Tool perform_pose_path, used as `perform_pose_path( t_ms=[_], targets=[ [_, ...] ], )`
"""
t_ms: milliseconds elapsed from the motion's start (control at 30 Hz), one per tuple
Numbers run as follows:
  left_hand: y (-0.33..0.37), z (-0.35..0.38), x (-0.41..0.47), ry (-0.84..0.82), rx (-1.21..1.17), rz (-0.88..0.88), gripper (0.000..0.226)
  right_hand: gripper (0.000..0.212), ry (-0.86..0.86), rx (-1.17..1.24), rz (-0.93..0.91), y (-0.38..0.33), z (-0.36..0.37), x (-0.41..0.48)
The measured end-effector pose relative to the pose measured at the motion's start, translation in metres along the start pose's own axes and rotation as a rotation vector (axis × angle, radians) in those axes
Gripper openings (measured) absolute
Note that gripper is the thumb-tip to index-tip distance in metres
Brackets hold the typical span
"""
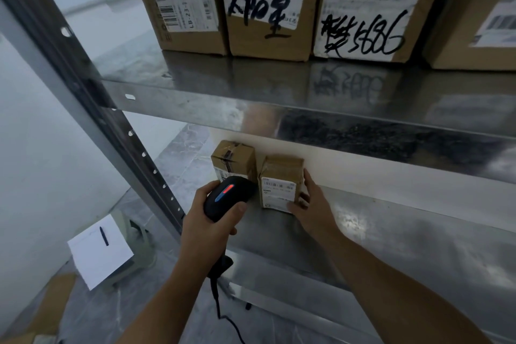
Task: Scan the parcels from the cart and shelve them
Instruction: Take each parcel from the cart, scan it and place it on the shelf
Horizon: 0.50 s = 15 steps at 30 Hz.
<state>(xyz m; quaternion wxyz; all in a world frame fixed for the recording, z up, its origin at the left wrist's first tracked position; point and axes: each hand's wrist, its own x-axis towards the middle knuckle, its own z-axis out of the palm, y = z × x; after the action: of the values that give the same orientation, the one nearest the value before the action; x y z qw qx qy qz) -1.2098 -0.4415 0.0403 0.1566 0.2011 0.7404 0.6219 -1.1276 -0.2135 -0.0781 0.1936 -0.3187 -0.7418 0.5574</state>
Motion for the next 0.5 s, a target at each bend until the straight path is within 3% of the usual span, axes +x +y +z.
perform_pose_path(
  t_ms=[500],
  targets=[
    [-0.011,-0.011,0.000,-0.002,-0.012,-0.026,0.064,0.090,0.059,0.028,0.013,-0.007,0.023,0.007]
  ],
)
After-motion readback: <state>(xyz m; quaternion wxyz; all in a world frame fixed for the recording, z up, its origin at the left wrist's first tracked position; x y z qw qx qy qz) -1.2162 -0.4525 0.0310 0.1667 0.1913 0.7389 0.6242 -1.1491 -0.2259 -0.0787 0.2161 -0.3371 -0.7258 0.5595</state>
